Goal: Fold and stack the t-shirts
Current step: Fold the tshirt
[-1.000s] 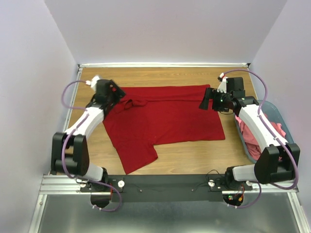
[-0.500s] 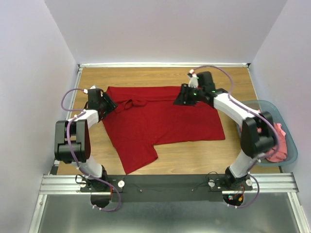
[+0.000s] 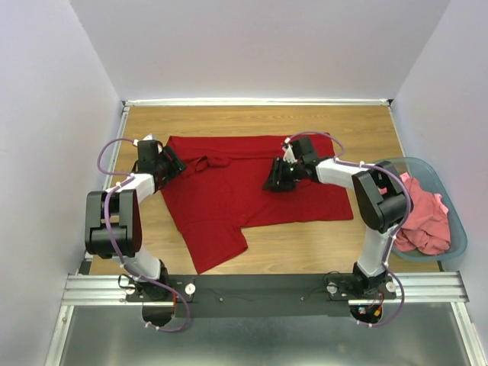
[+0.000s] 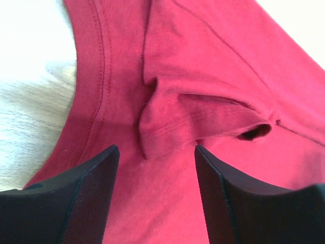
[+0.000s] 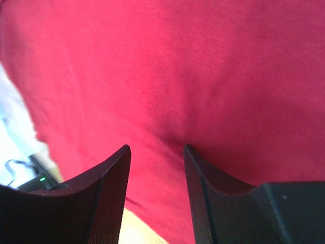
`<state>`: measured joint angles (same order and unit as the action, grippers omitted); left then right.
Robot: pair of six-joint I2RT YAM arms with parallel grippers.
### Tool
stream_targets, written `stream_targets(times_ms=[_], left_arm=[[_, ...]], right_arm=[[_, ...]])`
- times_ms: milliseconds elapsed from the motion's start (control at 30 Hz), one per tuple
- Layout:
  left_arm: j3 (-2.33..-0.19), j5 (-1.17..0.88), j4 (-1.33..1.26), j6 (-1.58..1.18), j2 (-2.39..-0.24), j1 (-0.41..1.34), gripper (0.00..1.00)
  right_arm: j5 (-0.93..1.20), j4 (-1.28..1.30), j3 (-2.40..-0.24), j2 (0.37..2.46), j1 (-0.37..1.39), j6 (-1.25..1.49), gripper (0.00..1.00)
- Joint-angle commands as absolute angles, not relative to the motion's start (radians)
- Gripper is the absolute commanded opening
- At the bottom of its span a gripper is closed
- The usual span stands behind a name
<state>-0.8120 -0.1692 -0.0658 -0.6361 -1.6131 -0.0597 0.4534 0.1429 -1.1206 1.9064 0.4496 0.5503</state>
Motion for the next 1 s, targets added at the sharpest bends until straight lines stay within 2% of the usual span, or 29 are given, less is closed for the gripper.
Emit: stream_targets(times_ms=[0,200,400,467,533,567,667,733,967], left_arm=[[-0.799,-0.202,-0.069,-0.595,-1.565,-0.066,0.71],[-0.782,-0.206,-0.072,-0.589,-1.562,-0.067,0.71],[-0.782,-0.271,-0.081,-0.598,-1.600,-0.037,0.70],[-0.784,-0.269,-0.081,-0.597,-1.603,-0.011,0.69],[-0.775,-0.259,-0.090,-0.606,-1.609,-0.006,0.64],[-0.773,-0.256,-0.095,-0.609,-1.614,-0.006,0.58],[-0.785,-0.262,-0.098,-0.615,-1.637,-0.005,0.54],[-0.792,-0.247,-0.089,-0.623,-1.647,-0.003,0.48],[-0.767,-0.204,-0.067,-0.640,-1.652,0.028,0.48]], right_arm=[[0.385,0.135,-0.997,1.867,0.449,0.555,0.55],[0.295,0.153,-0.890,1.790,0.445,0.537,0.56],[0.267,0.204,-0.897,1.724,0.410,0.473,0.57],[0.313,0.207,-0.957,1.717,0.411,0.468,0.58],[0.353,0.204,-1.038,1.724,0.422,0.471,0.58],[0.359,0.204,-1.066,1.732,0.428,0.466,0.58],[0.380,0.198,-1.187,1.773,0.452,0.474,0.58],[0.387,0.184,-1.238,1.816,0.469,0.488,0.58],[0.377,0.140,-1.403,1.959,0.514,0.544,0.55]])
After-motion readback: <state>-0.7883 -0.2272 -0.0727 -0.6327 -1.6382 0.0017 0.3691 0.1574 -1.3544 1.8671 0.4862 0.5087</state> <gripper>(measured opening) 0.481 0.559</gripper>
